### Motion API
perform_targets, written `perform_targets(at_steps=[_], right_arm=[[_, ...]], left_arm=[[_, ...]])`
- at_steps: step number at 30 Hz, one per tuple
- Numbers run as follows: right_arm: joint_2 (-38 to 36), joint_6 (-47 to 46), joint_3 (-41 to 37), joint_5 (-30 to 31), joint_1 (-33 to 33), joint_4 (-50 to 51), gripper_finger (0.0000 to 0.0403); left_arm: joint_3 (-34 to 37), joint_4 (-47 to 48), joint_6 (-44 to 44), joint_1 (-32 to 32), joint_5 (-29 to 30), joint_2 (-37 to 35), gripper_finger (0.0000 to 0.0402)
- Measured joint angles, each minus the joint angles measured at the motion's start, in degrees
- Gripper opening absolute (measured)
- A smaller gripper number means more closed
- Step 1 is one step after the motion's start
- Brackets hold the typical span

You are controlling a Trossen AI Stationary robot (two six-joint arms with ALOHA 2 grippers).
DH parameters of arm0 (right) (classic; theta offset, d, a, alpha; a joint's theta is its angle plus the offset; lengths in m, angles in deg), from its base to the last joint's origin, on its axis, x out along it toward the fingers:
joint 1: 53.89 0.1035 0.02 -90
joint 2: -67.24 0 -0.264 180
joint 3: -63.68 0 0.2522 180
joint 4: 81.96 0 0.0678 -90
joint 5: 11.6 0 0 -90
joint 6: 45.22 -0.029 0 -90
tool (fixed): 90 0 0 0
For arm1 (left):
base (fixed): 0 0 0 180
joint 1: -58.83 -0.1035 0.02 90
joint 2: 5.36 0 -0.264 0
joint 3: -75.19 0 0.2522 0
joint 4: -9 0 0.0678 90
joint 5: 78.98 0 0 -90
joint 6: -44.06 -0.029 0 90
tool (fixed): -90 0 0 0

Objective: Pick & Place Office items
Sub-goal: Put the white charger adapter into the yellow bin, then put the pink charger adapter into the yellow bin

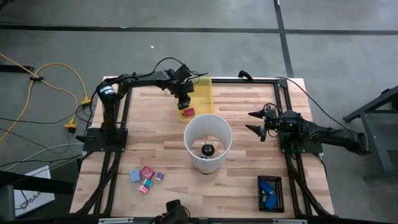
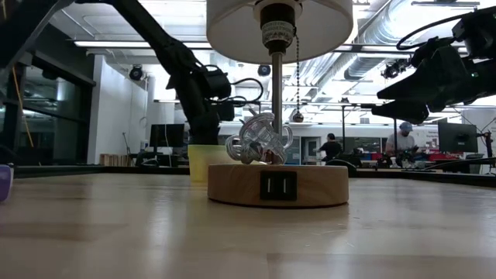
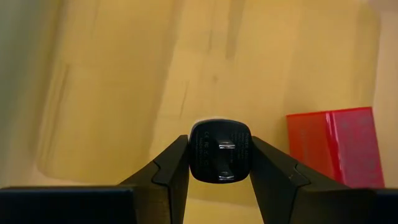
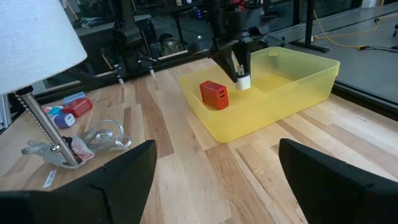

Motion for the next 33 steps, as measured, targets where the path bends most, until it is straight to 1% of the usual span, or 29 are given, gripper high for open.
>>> perform_targets(at_steps=[7, 13, 15, 33], right_arm=[[0.01, -0.02, 0.00, 0.02, -0.02, 0.00, 0.0325], [0.00, -0.02, 0.00, 0.02, -0.02, 0.00, 0.0325], [0.00, -0.02, 0.00, 0.00, 0.00, 0.00, 0.0325], [0.02, 0.00, 0.00, 0.02, 0.00, 0.00, 0.0325]], left_arm=[[0.04, -0.01, 0.39, -0.13, -0.53, -0.05, 0.0137], [0.04, -0.22, 0.94, -0.11, -0.55, -0.11, 0.0180], [0.04, -0.20, 1.09, -0.11, -0.57, -0.11, 0.0188], [0.04, -0.20, 1.29, -0.11, -0.62, -0.13, 0.0194]])
